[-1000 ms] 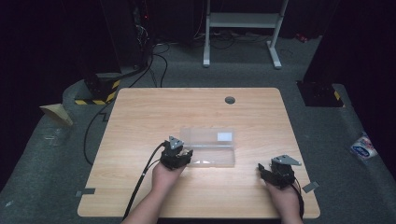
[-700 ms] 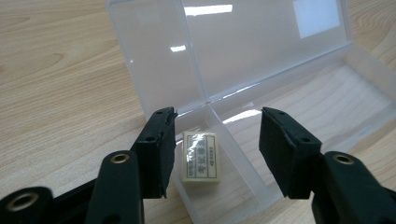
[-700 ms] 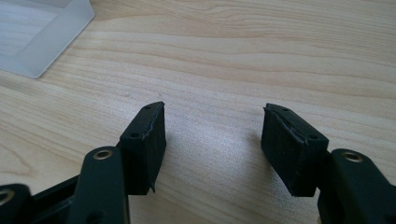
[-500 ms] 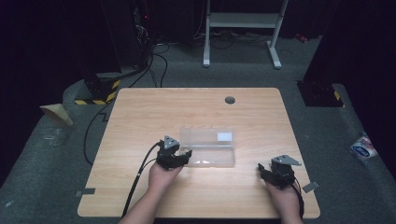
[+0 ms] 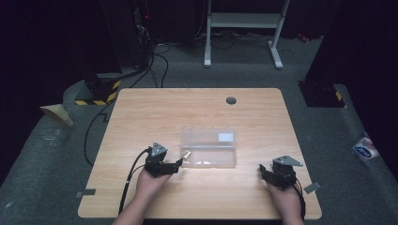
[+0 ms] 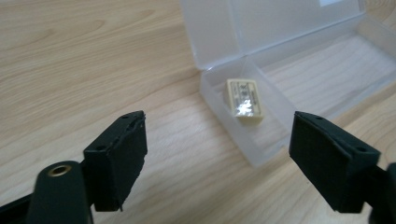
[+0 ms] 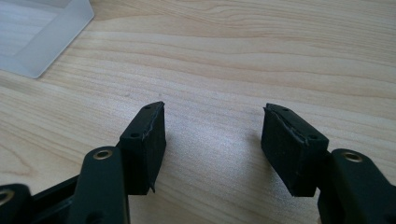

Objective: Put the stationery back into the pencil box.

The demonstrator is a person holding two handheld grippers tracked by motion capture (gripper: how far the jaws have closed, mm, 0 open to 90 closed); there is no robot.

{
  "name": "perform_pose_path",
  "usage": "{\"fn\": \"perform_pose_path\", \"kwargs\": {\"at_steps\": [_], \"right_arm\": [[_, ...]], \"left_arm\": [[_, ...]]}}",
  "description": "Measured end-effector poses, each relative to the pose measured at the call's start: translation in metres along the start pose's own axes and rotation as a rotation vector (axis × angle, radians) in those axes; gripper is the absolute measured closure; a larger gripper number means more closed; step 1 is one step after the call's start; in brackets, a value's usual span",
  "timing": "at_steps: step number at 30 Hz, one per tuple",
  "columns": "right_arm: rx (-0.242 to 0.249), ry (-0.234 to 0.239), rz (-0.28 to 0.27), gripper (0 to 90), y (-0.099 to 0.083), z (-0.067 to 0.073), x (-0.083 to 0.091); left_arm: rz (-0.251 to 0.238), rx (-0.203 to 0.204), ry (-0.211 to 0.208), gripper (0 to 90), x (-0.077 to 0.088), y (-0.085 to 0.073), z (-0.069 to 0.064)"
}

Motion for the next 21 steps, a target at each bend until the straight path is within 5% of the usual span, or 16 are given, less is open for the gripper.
{"fn": "perform_pose_path", "kwargs": {"at_steps": [8,14,16,21], "right_arm": [[-0.009,-0.002,0.001,39.4,0.000,0.001,0.000],[-0.008,0.000,-0.002,39.0,0.000,0.000,0.000],[-0.008,0.000,-0.002,38.8,0.000,0.000,0.000],[-0.009,-0.001,-0.001,38.7,0.000,0.000,0.000]], "left_arm": [[0.002,0.006,0.016,15.7,0.031,-0.014,0.033],[0.072,-0.043,0.083,15.7,0.045,-0.026,0.056],[0.097,-0.063,0.109,15.6,0.048,-0.033,0.059],[0.055,-0.072,0.122,13.4,0.053,-0.049,0.058]]}}
Point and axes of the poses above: each handheld gripper's, and its own axes: x roughly backward along the jaws, y roughly out of its top, z roughly to its left, the point moved 1 cm from there along -x, roughly forward along the jaws, and after that the axes turned 13 degrees about x, right-handed, at the moved point
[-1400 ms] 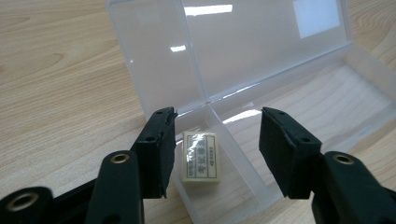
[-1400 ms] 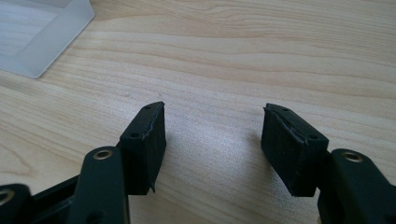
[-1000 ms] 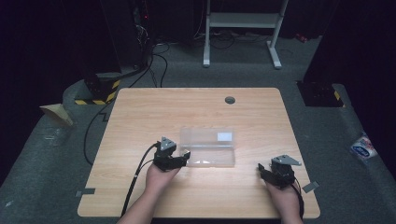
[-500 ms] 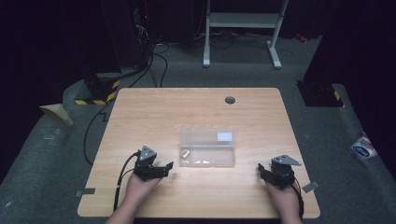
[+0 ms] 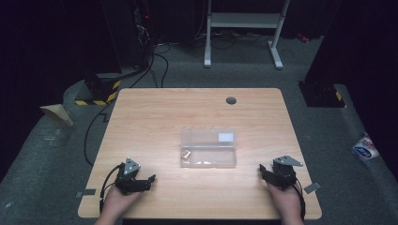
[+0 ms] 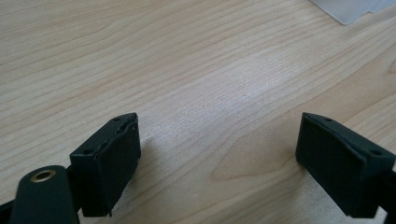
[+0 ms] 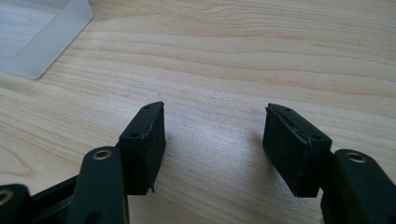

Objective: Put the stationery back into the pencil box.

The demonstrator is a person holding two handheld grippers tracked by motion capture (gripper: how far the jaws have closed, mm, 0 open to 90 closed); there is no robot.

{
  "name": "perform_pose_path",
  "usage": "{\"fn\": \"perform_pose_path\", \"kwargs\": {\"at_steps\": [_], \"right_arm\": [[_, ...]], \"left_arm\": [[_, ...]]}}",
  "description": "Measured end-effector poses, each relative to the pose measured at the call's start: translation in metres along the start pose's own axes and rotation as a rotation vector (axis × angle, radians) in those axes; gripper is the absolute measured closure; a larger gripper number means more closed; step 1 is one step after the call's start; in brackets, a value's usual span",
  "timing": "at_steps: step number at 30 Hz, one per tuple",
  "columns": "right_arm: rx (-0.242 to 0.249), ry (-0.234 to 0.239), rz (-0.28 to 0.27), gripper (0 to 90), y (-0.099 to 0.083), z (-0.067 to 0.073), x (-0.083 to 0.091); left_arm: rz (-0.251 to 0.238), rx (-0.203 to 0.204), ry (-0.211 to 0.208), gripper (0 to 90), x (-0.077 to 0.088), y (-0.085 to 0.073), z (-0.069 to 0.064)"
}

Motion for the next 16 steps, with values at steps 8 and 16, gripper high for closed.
{"fn": "perform_pose_path", "kwargs": {"at_steps": [8,16], "right_arm": [[-0.001,-0.005,0.004,38.5,0.0002,0.0006,0.0002],[0.000,0.001,0.001,38.3,0.0014,-0.0001,-0.0014]], "left_arm": [[-0.004,-0.007,-0.020,16.3,0.0017,-0.0011,0.0033],[-0.004,0.001,-0.012,15.8,0.0048,-0.0041,0.0034]]}}
Point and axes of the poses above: each handheld gripper's, and its own axes: x roughly backward along the jaws, y roughly out of its top, z roughly to its left, the point moved 1 cm from there along -x, roughly forward along the jaws, and after that the axes turned 13 degrees about x, right-handed, at the moved point
